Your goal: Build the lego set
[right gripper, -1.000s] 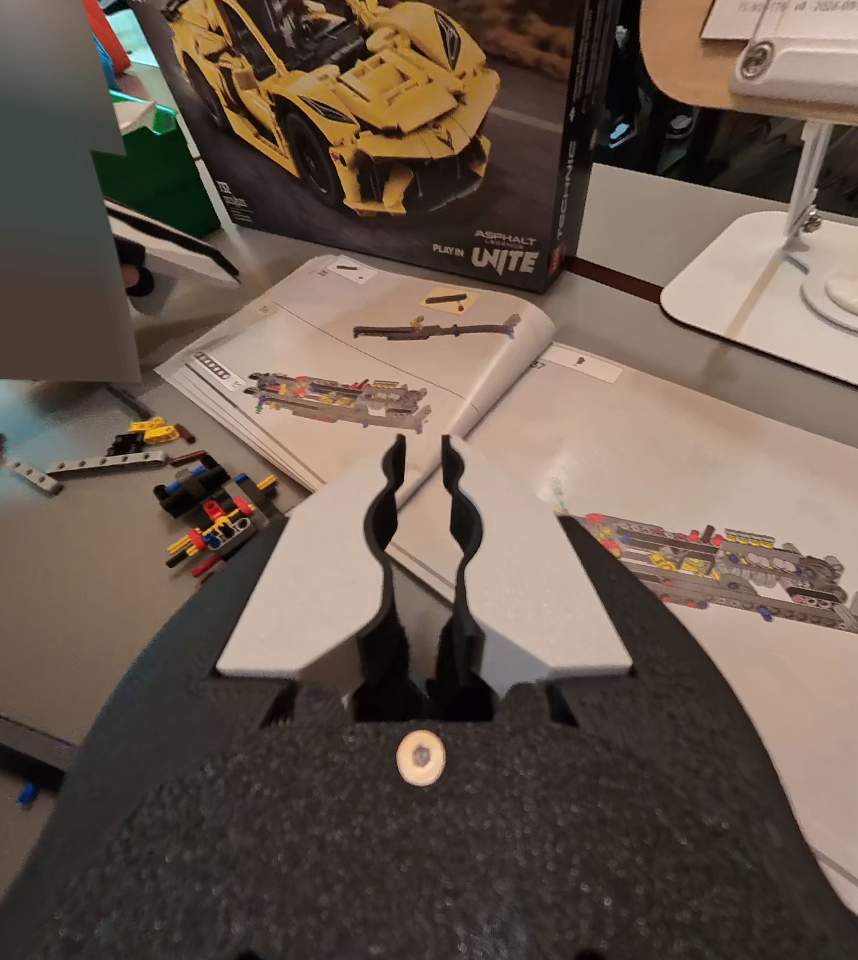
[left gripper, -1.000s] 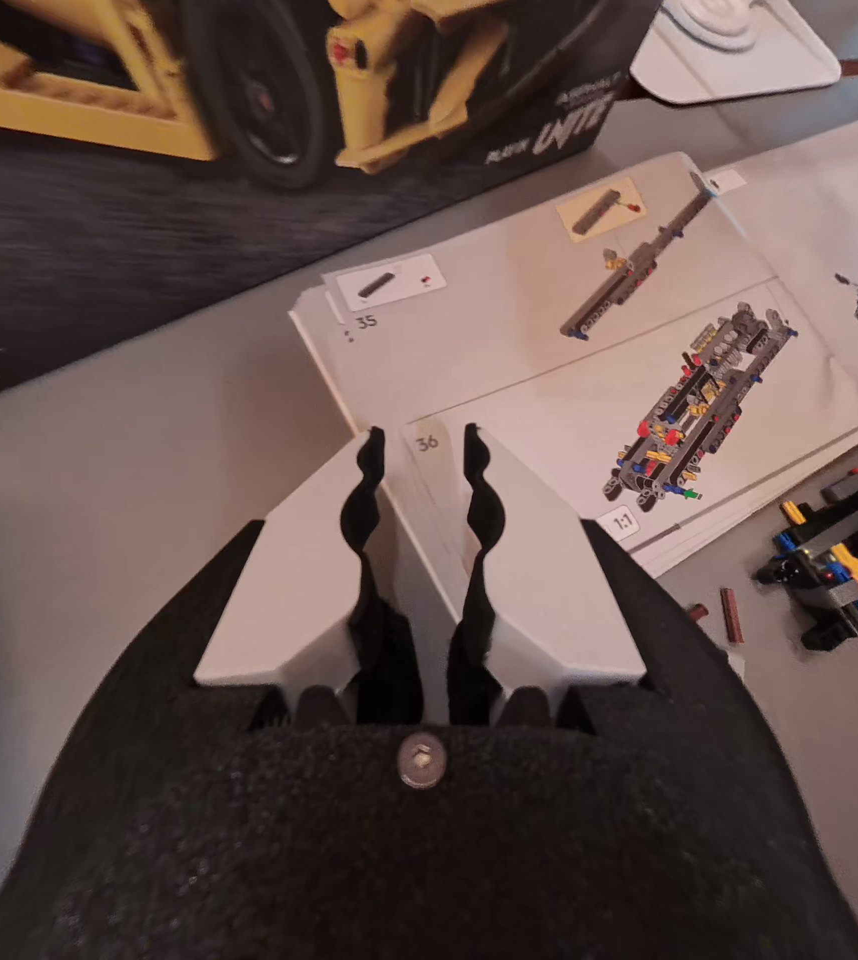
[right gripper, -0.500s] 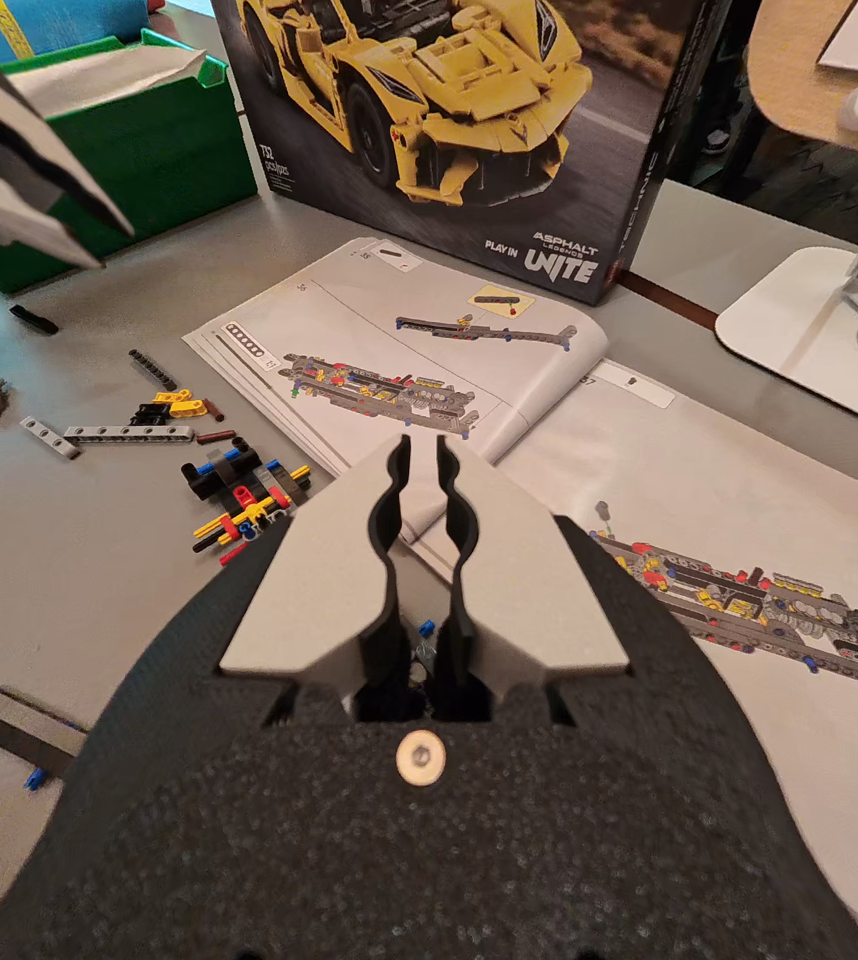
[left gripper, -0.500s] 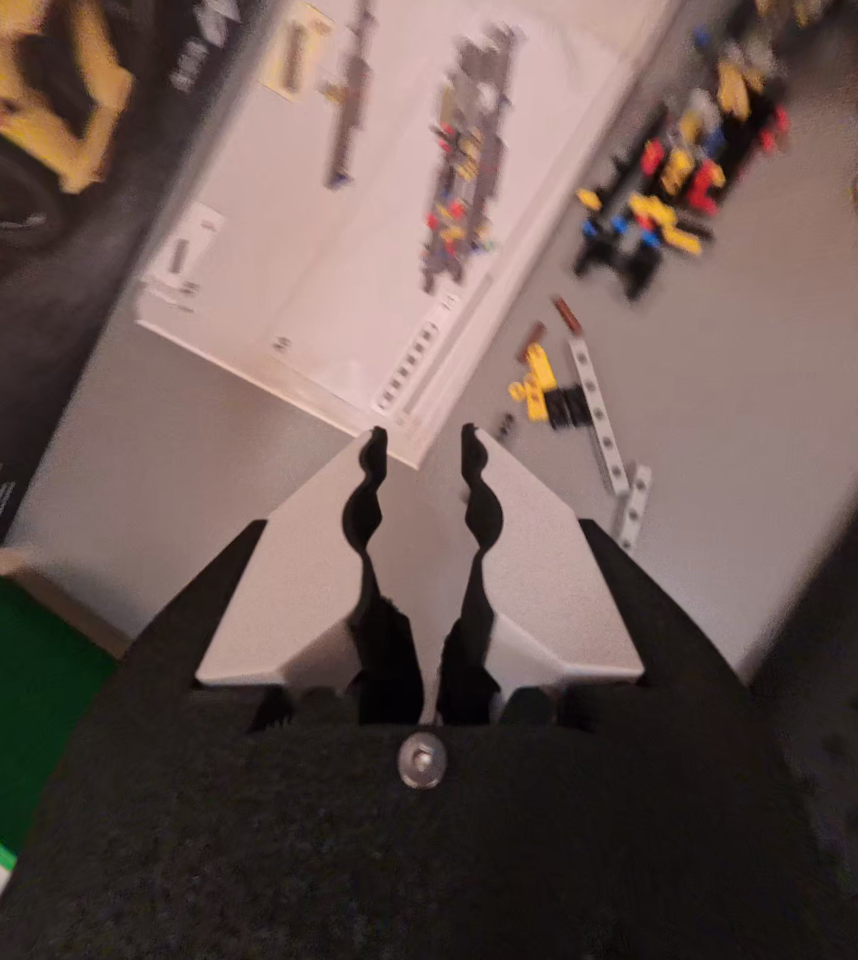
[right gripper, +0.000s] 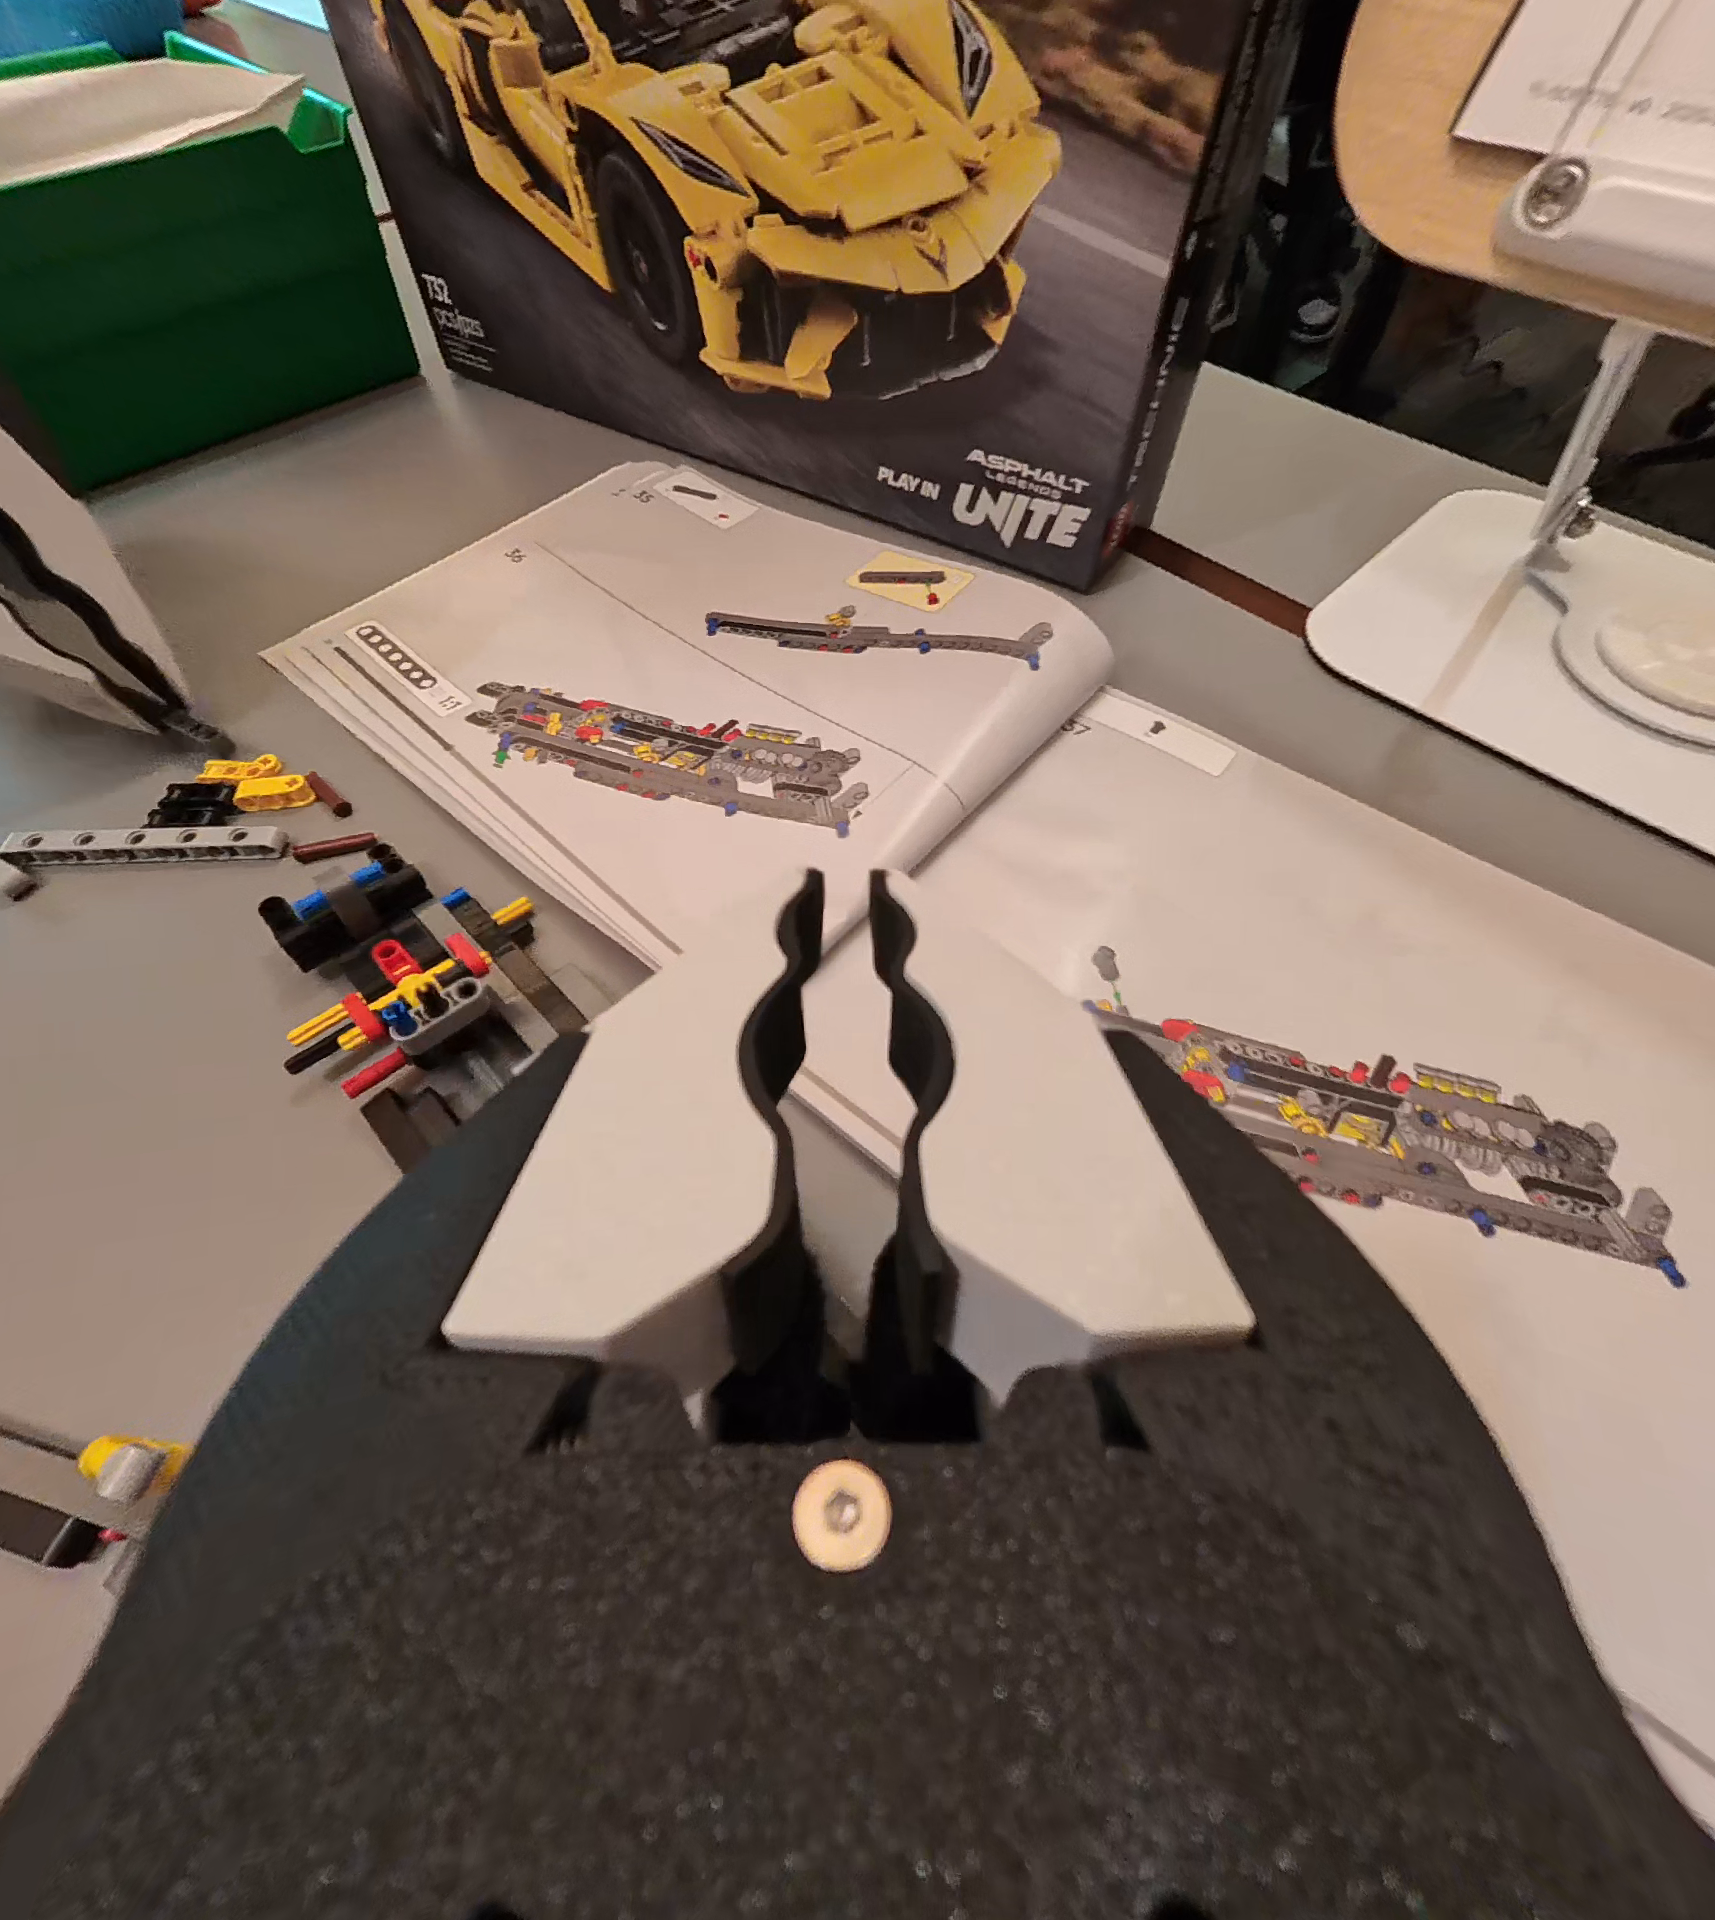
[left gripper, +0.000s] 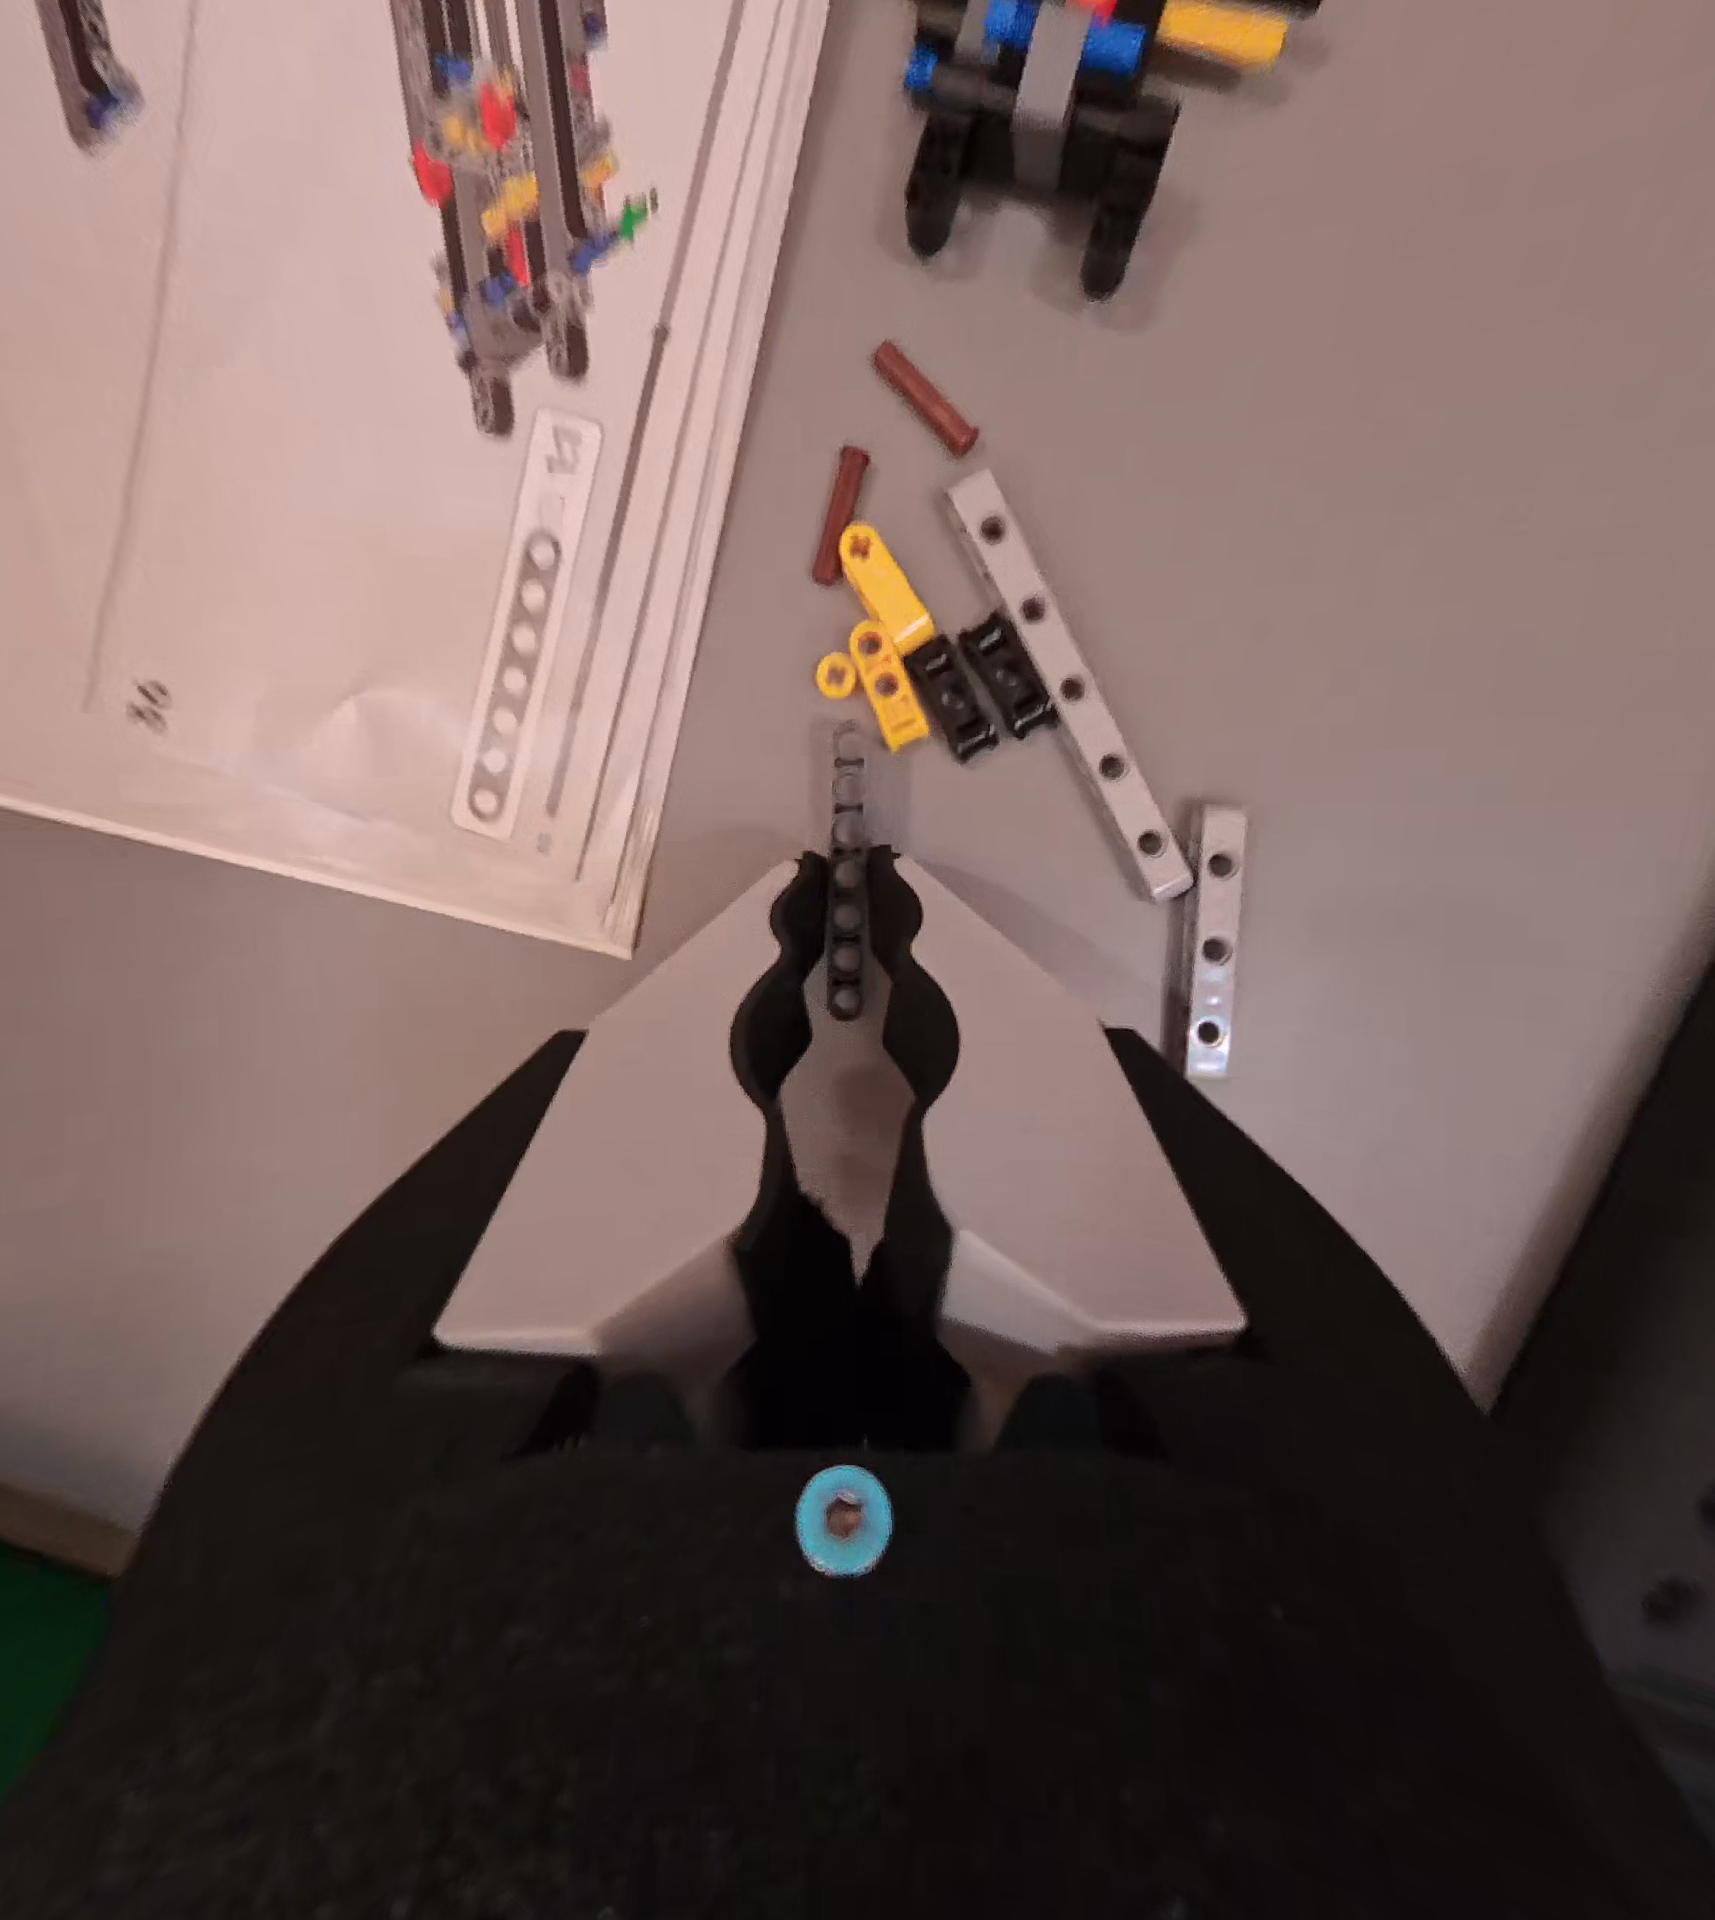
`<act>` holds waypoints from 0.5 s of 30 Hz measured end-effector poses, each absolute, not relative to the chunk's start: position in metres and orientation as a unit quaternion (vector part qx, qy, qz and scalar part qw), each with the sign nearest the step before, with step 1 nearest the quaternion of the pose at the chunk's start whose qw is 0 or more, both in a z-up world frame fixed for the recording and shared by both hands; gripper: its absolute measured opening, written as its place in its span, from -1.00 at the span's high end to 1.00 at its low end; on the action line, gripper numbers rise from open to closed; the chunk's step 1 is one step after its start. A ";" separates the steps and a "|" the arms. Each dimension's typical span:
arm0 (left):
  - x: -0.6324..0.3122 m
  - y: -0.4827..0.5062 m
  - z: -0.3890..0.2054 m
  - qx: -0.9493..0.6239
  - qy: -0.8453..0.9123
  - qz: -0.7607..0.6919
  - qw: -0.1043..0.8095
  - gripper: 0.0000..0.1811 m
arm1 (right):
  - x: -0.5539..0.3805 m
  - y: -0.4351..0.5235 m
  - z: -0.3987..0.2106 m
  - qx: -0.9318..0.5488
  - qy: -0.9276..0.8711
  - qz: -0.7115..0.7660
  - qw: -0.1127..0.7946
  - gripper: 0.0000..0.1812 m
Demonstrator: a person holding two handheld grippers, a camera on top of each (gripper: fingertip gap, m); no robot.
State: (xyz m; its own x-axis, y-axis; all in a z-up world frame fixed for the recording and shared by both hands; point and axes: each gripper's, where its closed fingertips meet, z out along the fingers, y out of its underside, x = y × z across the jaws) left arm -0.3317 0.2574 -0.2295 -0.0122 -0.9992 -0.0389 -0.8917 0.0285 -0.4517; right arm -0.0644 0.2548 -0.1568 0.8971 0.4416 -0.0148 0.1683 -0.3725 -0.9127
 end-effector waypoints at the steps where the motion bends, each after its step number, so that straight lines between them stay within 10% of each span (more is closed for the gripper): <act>1: -0.327 0.258 -0.220 -0.672 0.698 -0.157 0.193 0.94 | -0.062 0.254 -0.156 -0.818 -0.181 0.132 0.530 0.93; 15: -0.290 0.314 -0.225 -0.649 0.755 -0.076 0.058 0.94 | -0.055 0.253 -0.146 -0.809 -0.174 0.143 0.543 0.94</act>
